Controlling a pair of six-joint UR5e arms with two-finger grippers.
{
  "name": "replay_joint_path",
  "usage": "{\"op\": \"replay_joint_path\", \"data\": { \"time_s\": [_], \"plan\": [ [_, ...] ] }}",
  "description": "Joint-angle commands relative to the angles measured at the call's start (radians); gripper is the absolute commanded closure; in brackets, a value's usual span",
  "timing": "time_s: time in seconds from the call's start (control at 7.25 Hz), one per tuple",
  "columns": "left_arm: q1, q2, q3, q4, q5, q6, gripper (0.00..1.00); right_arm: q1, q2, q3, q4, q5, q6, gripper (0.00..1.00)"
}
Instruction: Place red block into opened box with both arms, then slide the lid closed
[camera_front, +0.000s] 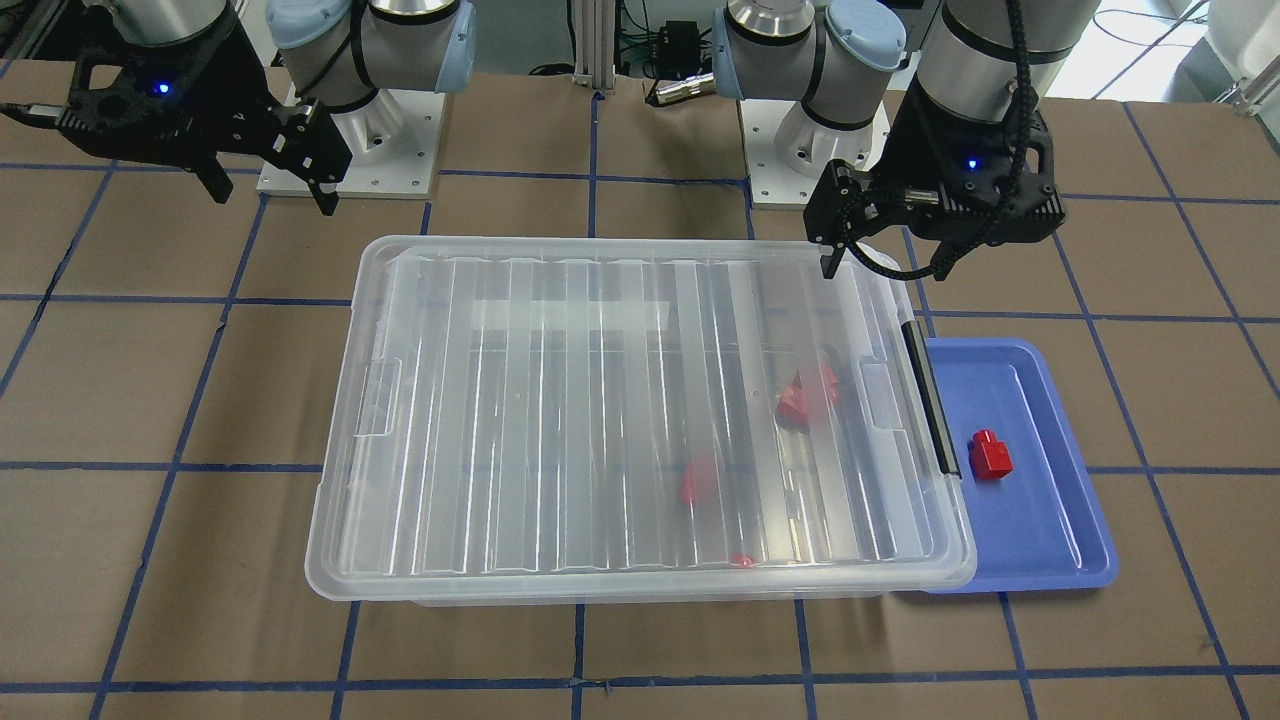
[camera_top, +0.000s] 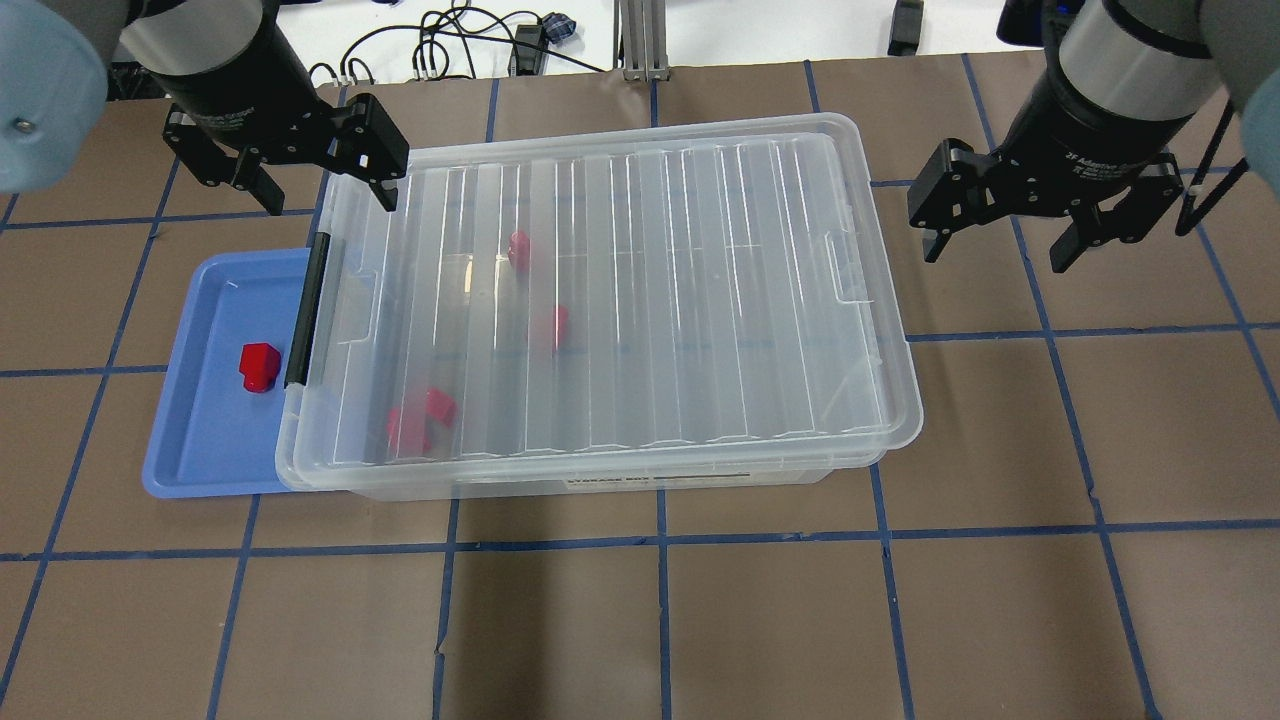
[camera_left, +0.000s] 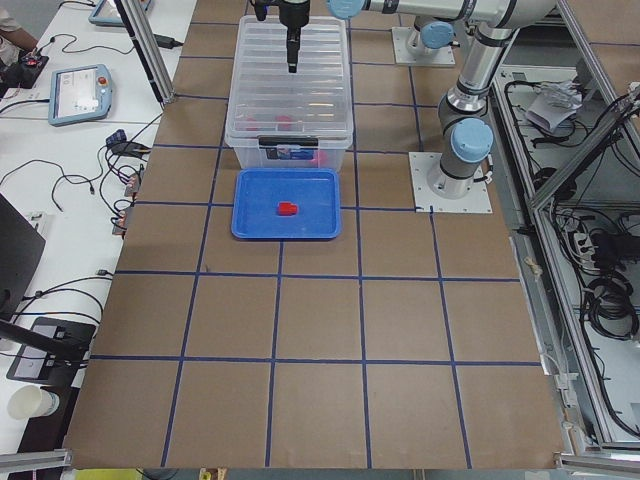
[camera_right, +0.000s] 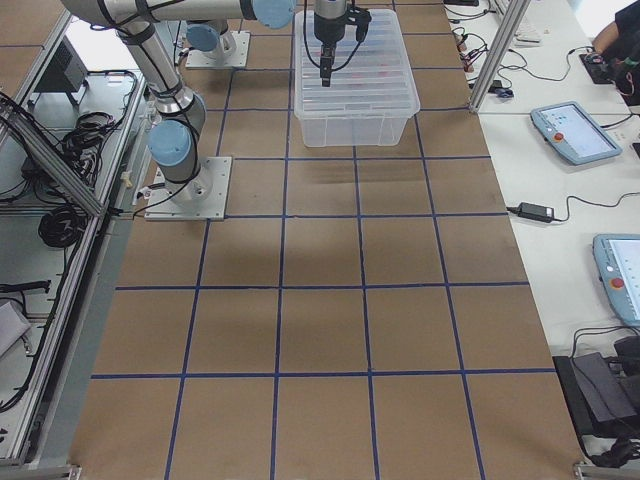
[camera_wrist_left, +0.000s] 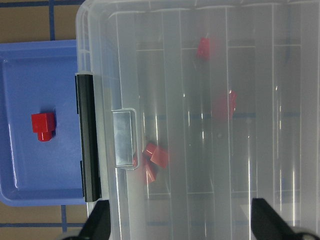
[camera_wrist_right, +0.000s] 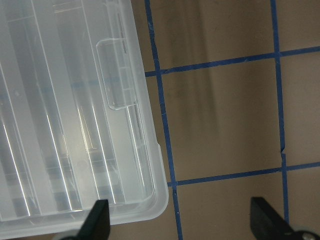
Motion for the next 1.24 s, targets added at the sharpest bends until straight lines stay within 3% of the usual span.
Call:
{"op": "replay_joint_path", "data": {
  "time_s": [0.0, 1.1],
  "plan": [
    [0.001, 0.003, 0.002, 0.0, 0.0, 0.001, 0.0, 0.0, 0.0, 0.0, -0.001, -0.001, 0.0, 0.0],
    [0.004, 0.009, -0.004, -0.002, -0.003, 0.002, 0.0, 0.0, 0.081, 0.031, -0.012, -0.013, 0.011, 0.0]
  ]
}}
